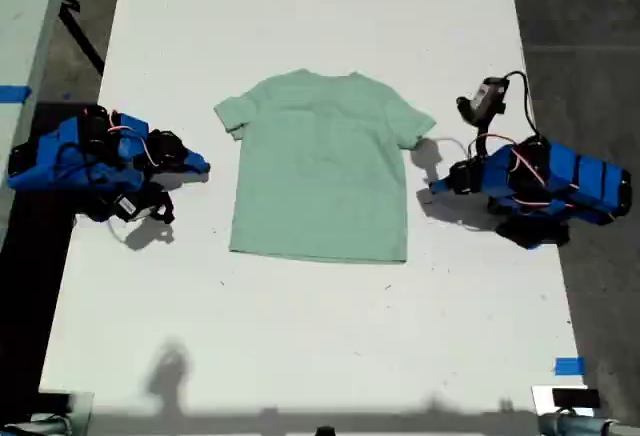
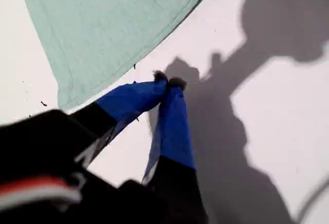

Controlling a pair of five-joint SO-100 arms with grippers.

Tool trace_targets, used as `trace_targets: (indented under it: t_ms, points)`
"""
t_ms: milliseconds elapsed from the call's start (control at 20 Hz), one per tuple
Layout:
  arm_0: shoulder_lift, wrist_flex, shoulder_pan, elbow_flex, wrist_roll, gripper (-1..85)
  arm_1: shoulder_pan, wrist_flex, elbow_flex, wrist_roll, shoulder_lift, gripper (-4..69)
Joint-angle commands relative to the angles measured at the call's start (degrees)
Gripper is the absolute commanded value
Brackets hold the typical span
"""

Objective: Fold t-shirt

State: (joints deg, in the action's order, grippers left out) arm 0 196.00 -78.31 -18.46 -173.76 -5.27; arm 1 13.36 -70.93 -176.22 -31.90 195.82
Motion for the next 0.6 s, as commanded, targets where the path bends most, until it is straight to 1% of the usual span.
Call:
trace_targets:
  t_ms: [0,300,350,400,450,550]
  points:
    - [0.00,0.44,3.25,0.44,1.41,0.0,-0.44,5.19,0.35,44.82,0.44,-1.1]
    - [0.00,-0.09,2.64,0.44,1.76,0.6,-1.93,4.83,0.35,45.44,0.44,-1.1]
    - [0.00,-0.44,1.76,0.44,1.76,4.8,-1.93,4.83,0.35,45.35,0.44,-1.1]
    - [0.00,-0.44,1.85,0.44,1.76,7.1,-1.85,4.83,0.44,45.09,0.44,-1.1]
    - [0.00,-0.44,2.20,0.44,1.76,7.2,-2.20,4.83,0.62,45.00,0.44,-1.1]
    - [0.00,-0.26,2.46,1.23,0.97,2.5,-3.34,4.83,1.67,44.82,0.44,-1.1]
